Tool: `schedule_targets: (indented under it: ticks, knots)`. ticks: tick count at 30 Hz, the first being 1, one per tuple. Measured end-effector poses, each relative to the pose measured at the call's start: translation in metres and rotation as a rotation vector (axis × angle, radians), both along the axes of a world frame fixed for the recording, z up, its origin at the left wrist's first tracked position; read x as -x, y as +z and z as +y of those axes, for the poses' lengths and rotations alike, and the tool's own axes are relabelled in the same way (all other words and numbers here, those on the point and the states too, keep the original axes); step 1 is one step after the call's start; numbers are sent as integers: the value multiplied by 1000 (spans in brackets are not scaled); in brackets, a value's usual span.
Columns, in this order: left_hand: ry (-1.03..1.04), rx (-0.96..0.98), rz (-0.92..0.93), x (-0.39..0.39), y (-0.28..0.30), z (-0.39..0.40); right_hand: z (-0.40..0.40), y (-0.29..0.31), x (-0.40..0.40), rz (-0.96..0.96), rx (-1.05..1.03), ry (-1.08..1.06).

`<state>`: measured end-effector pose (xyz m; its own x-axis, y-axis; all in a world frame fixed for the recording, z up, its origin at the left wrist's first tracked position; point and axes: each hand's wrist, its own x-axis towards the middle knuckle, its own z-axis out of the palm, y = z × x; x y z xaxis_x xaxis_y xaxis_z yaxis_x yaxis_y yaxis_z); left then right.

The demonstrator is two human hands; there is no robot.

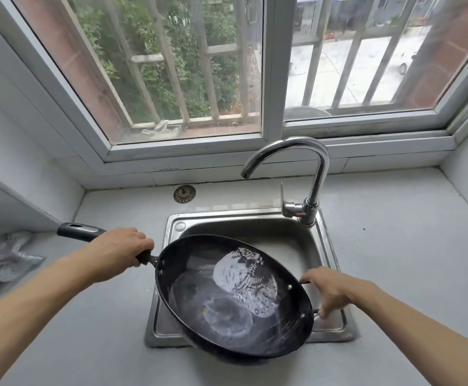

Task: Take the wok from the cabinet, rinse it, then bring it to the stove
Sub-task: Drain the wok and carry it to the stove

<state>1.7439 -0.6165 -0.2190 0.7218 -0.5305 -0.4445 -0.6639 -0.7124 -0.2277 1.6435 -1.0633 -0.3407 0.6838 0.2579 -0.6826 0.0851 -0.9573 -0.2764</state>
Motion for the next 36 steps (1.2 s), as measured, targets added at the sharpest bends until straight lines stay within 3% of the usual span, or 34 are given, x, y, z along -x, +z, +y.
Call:
schedule_targets:
  ticks: [8,15,24,36]
  knots:
    - [2,93,121,4,-5,11,-2,21,8,51,-8,35]
    - [-166,267,-88,24,-17,16,-9,35,15,2,29,60]
    - [-270,331,-252,34,-45,26,-15,41,22,-30,38,84]
    - [-260,481,-361,35,-51,40,-31,54,21,-103,-34,95]
